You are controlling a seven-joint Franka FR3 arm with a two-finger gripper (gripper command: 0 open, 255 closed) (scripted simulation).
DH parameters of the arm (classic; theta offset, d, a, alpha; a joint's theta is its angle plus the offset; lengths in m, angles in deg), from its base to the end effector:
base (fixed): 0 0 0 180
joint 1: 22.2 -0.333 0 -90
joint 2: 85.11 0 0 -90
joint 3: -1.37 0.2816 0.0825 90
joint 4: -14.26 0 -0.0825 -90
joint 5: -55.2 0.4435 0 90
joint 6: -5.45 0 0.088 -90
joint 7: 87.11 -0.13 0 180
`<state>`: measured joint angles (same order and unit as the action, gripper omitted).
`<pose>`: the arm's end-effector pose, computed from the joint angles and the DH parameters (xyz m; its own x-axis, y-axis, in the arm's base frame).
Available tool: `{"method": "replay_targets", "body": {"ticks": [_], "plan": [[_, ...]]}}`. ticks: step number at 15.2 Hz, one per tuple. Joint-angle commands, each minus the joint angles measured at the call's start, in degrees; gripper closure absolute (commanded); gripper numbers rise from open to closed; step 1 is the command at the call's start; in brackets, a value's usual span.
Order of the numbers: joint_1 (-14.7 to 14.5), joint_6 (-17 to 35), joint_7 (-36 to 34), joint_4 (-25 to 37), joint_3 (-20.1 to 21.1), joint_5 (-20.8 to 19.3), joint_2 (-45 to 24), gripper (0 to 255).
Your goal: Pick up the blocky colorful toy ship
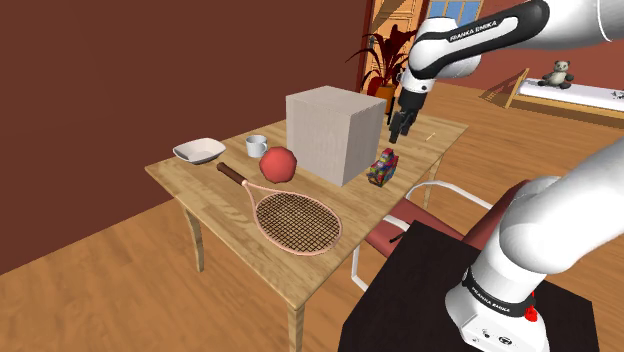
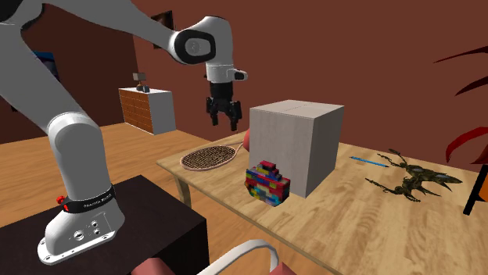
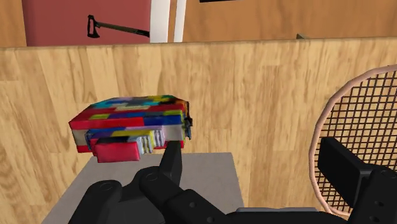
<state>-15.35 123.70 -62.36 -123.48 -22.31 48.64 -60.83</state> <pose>0.4306 -0.2543 0.3829 0.9967 -0.0219 0.0778 -0.0195 -0.9993 -0.0326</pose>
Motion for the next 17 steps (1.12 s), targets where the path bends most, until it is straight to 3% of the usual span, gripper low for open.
{"method": "replay_targets", "body": {"ticks": [1, 6, 12, 17], "plan": [[-0.36, 2.50, 3.30, 1.91, -2.64, 1.41, -4.09, 0], [-1.44, 7.28, 12.89, 7.59, -8.87, 8.08, -15.03, 0], [0.16, 9.14, 26.77, 17.33, -12.87, 21.75, -30.49, 0], [0.95, 11.63, 28.87, 16.56, -12.22, 24.24, -32.98, 0]]}}
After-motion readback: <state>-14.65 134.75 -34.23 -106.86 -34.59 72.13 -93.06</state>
